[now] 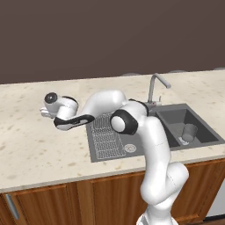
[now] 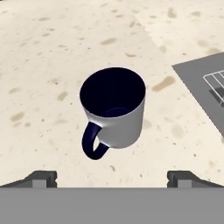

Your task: Move any existing items from the left basin to the right basin for drying. Then move the mug from the counter to the left basin of the sink for washing.

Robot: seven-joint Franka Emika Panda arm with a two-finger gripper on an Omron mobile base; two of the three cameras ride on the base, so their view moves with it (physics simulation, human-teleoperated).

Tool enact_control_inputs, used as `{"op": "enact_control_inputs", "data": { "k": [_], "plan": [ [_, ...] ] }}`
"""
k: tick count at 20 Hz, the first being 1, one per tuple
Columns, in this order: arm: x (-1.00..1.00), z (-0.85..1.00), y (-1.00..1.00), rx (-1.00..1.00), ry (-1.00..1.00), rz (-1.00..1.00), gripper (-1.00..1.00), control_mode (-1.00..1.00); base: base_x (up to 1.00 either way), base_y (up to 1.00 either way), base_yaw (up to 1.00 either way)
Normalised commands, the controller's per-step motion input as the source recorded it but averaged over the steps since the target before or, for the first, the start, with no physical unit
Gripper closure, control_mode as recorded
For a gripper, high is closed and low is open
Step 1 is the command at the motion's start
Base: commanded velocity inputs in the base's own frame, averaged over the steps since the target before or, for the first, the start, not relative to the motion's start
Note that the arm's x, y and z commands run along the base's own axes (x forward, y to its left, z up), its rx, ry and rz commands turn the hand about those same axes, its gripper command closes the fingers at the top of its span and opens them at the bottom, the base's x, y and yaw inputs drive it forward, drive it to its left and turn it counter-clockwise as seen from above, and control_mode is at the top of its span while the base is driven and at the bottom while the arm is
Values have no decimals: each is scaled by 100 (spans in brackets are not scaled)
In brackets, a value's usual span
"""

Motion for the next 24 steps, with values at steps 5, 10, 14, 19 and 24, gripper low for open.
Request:
{"op": "enact_control_inputs", "data": {
  "k": [5, 10, 14, 19, 24],
  "plan": [
    [0, -4, 1, 0, 0, 0, -100, -100, 0, 0, 0],
    [1, -7, 3, 0, 0, 0, -100, -100, 0, 0, 0],
    [7, -6, 2, 0, 0, 0, -100, -100, 0, 0, 0],
    [10, -4, 3, 0, 0, 0, -100, -100, 0, 0, 0],
    [1, 0, 0, 1, 0, 0, -100, -100, 0, 0, 0]
  ]
}}
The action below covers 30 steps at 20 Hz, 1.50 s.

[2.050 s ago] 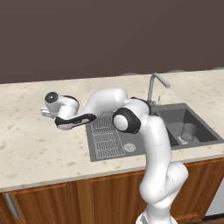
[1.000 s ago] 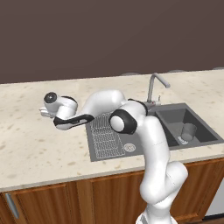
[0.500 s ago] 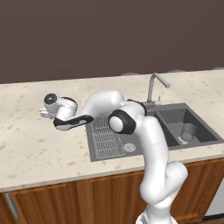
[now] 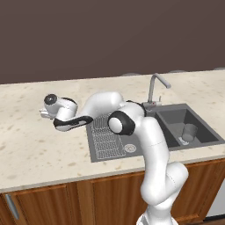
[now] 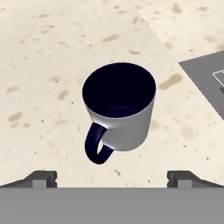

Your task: Move any existing items from the left basin to the right basin for drying. Then move the mug from the counter to the left basin of the sink for washing.

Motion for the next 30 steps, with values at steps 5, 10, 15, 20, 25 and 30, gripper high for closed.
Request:
{"op": "enact_control_inputs", "data": {
  "k": [5, 10, 15, 20, 25, 30],
  "plan": [
    [0, 0, 0, 0, 0, 0, -100, -100, 0, 0, 0],
    [0, 0, 6, 0, 0, 0, -100, -100, 0, 0, 0],
    [0, 0, 1, 0, 0, 0, -100, -100, 0, 0, 0],
    [0, -1, 8, 0, 0, 0, -100, -100, 0, 0, 0],
    [0, -5, 6, 0, 0, -1, -100, -100, 0, 0, 0],
    [0, -4, 0, 0, 0, -2, -100, -100, 0, 0, 0]
  ]
}}
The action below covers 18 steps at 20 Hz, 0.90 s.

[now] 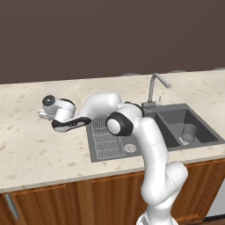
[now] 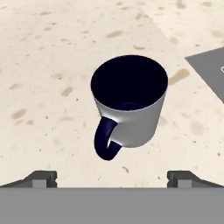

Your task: Move any existing items from the left basin to the right basin for drying. Then move the mug from the counter to the left basin of the sink for washing.

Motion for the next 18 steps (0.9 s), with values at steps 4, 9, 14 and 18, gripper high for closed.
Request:
{"op": "enact_control_inputs", "data": {
  "k": [4, 9, 14, 18],
  "plan": [
    [5, -4, 0, 0, 0, -3, -100, -100, 0, 0, 0],
    [9, 0, 0, 0, 0, -3, -100, -100, 0, 0, 0],
    [10, 0, 2, 0, 0, -3, -100, -100, 0, 0, 0],
    [11, -1, 5, 0, 0, -2, -100, -100, 0, 0, 0]
  ]
}}
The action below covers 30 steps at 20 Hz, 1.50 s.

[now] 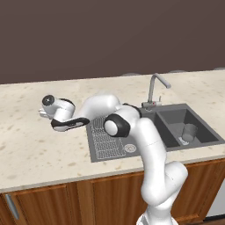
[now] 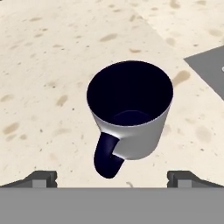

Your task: Move any existing items from the left basin to the right basin for drying. Then move the mug from the counter to the left basin of the sink for washing.

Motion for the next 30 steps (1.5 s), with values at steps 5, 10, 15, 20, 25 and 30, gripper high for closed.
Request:
{"op": "enact_control_inputs", "data": {
  "k": [5, 10, 15, 20, 25, 30],
  "plan": [
    [11, -2, 3, 0, 0, -1, -100, -100, 0, 0, 0],
    [13, -3, 2, 0, 0, 0, -100, -100, 0, 0, 0],
    [11, -9, 0, 0, 0, 0, -100, -100, 0, 0, 0],
    [5, -16, 0, 0, 0, 0, -100, -100, 0, 0, 0],
    [5, -9, 0, 0, 0, 0, -100, -100, 0, 0, 0],
    [5, -1, 1, 0, 0, 0, -100, -100, 0, 0, 0]
  ]
}}
